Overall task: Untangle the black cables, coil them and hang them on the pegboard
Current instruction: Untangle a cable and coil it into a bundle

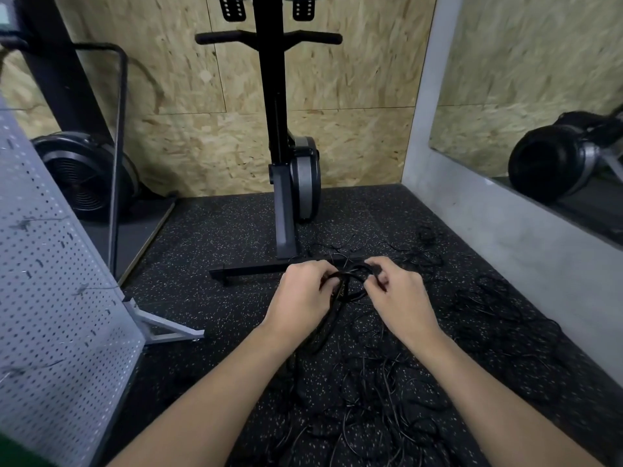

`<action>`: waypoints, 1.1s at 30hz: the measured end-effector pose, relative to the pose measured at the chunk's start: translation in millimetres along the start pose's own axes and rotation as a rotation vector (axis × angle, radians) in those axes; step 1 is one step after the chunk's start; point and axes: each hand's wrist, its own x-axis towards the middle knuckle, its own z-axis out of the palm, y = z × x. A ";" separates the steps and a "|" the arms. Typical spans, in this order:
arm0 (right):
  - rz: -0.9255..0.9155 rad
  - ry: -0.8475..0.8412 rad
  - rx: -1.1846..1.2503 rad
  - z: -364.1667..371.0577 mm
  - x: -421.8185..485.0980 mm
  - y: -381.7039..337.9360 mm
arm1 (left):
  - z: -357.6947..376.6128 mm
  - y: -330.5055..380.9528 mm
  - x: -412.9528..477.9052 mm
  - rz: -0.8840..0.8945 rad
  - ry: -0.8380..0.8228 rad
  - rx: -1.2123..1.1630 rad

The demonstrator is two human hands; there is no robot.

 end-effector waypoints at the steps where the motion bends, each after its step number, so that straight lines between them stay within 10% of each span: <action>1: 0.043 0.001 0.047 -1.2 0.8 1.3 | -0.2 0.2 -1.0 -0.027 0.010 -0.034; 33: 0.269 -0.164 0.440 -3.9 -10.5 4.1 | -3.4 -14.3 -11.6 0.006 -0.247 0.044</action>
